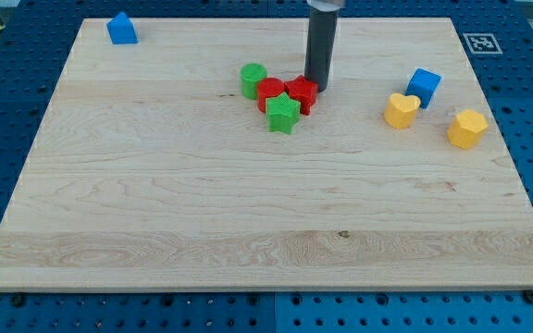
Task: Move your arm to the top of the blue cube
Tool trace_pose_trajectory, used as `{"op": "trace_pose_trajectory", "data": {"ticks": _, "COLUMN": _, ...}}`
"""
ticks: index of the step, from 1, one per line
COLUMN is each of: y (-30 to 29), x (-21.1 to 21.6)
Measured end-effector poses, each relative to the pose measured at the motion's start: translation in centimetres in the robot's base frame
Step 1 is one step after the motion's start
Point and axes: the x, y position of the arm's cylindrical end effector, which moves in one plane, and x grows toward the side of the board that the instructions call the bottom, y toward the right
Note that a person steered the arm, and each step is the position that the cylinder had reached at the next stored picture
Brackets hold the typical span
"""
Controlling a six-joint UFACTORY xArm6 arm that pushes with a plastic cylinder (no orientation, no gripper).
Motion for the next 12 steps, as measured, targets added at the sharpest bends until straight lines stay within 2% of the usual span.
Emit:
{"op": "trace_pose_trajectory", "data": {"ticks": 2, "y": 0.2, "x": -0.8}}
{"op": "trace_pose_trajectory", "data": {"ticks": 4, "y": 0.4, "x": -3.4}}
{"op": "trace_pose_trajectory", "data": {"ticks": 5, "y": 4.0, "x": -4.5}}
{"op": "trace_pose_trajectory", "data": {"ticks": 6, "y": 5.3, "x": -4.7}}
{"op": "trace_pose_trajectory", "data": {"ticks": 9, "y": 5.3, "x": -5.6}}
{"op": "trace_pose_trajectory", "data": {"ticks": 10, "y": 6.1, "x": -9.8}}
{"op": "trace_pose_trajectory", "data": {"ticks": 11, "y": 7.4, "x": -12.1}}
{"op": "trace_pose_trajectory", "data": {"ticks": 12, "y": 11.8, "x": -12.2}}
